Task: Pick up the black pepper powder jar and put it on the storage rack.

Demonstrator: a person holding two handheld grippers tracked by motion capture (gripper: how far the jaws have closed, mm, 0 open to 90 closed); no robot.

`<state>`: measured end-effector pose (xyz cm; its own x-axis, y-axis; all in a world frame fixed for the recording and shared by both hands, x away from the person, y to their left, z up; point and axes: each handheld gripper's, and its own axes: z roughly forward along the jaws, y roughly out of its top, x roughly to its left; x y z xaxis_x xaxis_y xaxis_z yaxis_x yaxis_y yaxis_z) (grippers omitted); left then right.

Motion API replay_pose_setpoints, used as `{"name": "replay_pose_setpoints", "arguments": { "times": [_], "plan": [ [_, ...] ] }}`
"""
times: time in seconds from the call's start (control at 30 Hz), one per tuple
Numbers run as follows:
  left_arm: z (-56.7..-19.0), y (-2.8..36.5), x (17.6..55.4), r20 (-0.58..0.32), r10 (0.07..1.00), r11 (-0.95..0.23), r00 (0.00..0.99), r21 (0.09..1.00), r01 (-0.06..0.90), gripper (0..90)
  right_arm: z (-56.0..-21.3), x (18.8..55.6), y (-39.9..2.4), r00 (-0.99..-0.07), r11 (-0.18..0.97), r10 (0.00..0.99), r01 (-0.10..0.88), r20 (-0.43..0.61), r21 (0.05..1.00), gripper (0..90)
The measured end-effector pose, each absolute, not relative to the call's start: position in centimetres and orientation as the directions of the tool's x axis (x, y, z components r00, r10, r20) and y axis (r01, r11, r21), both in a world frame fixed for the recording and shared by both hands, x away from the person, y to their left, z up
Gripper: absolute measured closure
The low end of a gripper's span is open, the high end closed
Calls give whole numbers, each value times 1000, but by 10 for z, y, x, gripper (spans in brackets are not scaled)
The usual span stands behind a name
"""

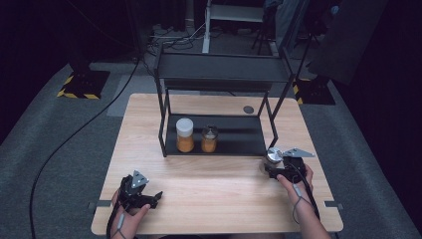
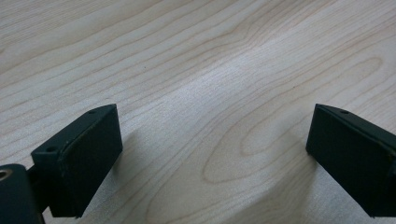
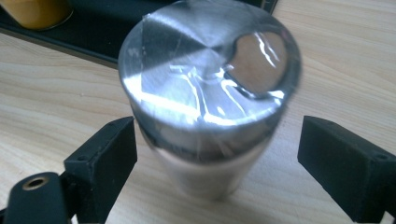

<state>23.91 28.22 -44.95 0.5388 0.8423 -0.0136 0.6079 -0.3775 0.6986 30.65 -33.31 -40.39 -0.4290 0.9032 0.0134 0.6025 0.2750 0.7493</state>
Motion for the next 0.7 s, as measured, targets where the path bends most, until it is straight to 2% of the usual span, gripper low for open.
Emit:
{"name": "replay_pose_setpoints", "arguments": {
  "times": [0.27,0.47,0.7],
  "plan": [
    [-450,282,237,-14,847,-372,532,699,610,36,-408,322,-321,-434,284,901,611,12,739,156],
    [-450,281,237,-13,848,-371,530,699,611,36,-408,327,-316,-433,293,901,613,2,734,308],
    [-450,281,236,-14,849,-369,529,700,611,36,-407,327,-314,-426,296,905,616,-7,730,314]
  ]
}}
